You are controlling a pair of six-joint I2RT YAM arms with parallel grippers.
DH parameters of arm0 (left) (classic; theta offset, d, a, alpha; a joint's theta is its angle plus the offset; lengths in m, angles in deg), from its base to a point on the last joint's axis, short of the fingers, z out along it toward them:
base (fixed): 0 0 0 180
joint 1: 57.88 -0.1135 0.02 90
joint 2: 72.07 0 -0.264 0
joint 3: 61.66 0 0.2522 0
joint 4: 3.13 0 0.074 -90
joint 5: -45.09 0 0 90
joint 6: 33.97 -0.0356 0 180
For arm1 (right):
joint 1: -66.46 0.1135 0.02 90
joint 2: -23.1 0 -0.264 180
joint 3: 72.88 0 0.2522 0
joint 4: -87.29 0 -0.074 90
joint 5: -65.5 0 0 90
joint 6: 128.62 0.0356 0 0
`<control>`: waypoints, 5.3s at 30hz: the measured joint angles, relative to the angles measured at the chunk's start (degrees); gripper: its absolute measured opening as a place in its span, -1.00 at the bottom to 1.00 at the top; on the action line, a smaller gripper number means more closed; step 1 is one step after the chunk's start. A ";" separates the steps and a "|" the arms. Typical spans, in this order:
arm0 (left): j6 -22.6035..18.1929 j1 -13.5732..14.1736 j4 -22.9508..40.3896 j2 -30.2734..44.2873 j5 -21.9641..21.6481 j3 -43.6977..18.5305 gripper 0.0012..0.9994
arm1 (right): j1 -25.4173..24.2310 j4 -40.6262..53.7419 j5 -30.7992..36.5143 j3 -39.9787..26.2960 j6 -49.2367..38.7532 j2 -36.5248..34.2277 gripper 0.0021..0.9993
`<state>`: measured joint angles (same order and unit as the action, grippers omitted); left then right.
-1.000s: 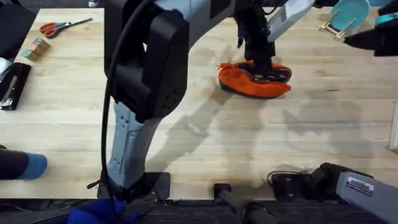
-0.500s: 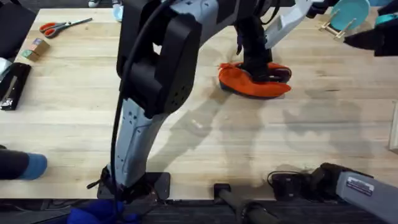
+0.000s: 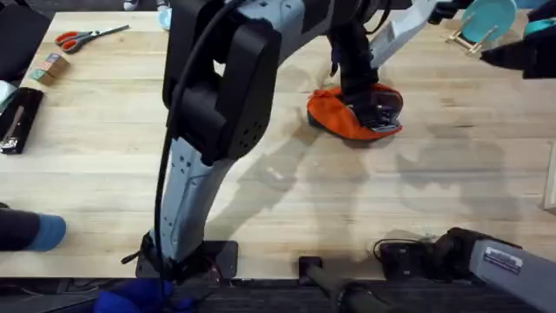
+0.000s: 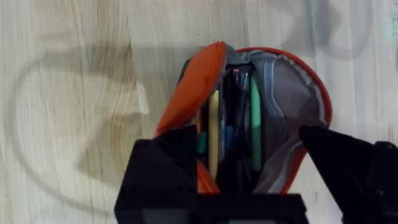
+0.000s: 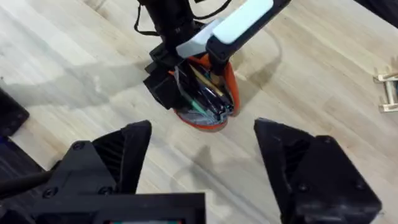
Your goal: Unzip the bag, pick up the pens from the table one at a time and place them inside, then zip the bag closed.
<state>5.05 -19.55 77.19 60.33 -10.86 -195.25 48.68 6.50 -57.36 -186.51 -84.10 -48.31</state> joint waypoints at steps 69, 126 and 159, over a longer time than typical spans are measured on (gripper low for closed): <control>4.92 -23.32 -5.49 -41.40 0.17 29.66 0.99 | 1.38 -0.83 -0.02 0.00 0.00 0.00 1.00; -5.89 -28.50 -16.82 -43.52 11.42 49.75 0.99 | 2.64 -0.02 -9.17 0.00 0.28 -0.07 0.99; -5.92 -28.50 -16.82 -43.52 11.42 49.75 0.99 | 24.58 -13.49 1.61 0.09 3.52 -16.39 0.99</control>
<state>-0.87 -48.05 60.36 16.82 0.56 -145.51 73.26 -6.99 -55.75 -186.42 -80.58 -64.70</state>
